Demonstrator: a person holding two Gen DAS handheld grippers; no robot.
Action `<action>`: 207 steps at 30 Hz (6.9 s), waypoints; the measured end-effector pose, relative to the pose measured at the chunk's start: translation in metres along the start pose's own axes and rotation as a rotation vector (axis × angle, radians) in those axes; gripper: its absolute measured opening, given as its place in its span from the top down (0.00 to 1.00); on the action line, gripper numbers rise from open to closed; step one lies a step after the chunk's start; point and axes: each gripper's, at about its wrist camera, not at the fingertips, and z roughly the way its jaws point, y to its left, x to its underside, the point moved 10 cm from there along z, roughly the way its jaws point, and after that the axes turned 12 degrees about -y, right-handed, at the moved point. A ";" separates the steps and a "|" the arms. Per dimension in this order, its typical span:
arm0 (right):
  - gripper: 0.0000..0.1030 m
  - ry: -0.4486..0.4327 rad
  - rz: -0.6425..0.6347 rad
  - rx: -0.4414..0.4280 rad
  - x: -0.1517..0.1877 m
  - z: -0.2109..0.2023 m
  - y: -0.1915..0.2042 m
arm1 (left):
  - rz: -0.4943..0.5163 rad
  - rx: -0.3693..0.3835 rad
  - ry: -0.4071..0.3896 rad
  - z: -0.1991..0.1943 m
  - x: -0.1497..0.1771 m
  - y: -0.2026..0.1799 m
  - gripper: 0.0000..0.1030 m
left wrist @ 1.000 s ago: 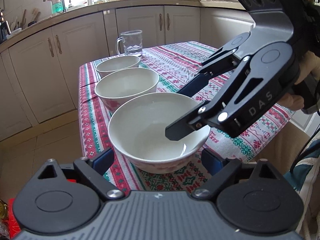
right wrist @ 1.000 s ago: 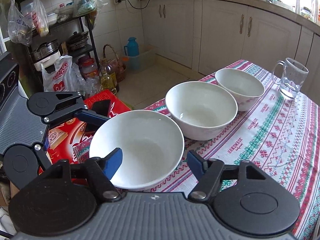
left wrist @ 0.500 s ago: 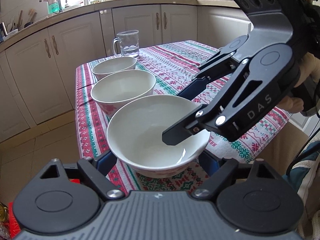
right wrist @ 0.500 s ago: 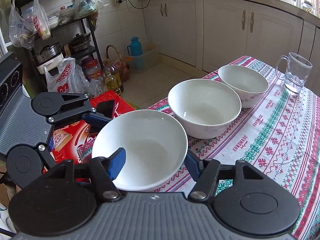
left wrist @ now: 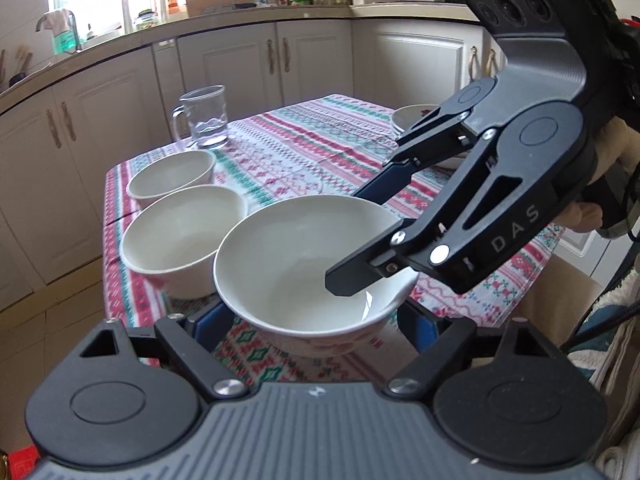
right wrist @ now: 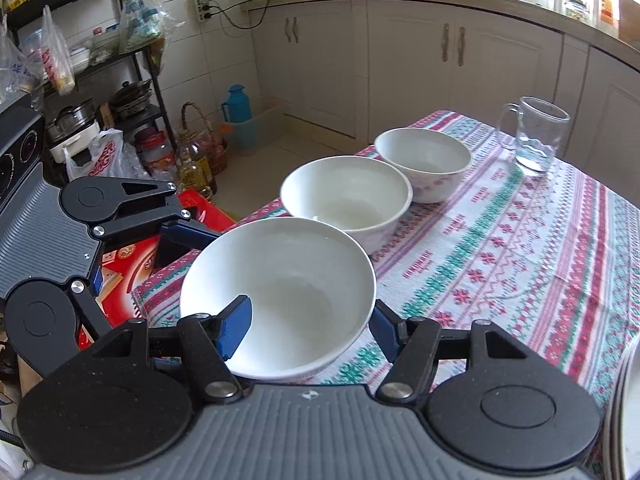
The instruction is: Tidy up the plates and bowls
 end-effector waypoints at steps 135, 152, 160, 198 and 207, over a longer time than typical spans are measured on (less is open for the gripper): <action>0.22 0.078 -0.208 0.056 -0.028 0.096 -0.017 | -0.295 -0.049 0.103 0.077 -0.024 0.138 0.44; 0.22 0.025 -0.182 0.080 -0.032 0.028 -0.014 | -0.243 -0.014 0.054 0.051 -0.068 0.082 0.44; 0.22 -0.009 -0.162 0.122 -0.028 -0.012 -0.020 | -0.210 0.028 0.028 0.047 -0.087 0.047 0.44; 0.22 0.031 -0.053 0.206 0.033 -0.066 -0.061 | -0.162 0.134 0.097 0.089 -0.080 -0.031 0.43; 0.22 0.039 -0.045 0.199 0.034 -0.064 -0.062 | -0.154 0.131 0.102 0.091 -0.078 -0.032 0.43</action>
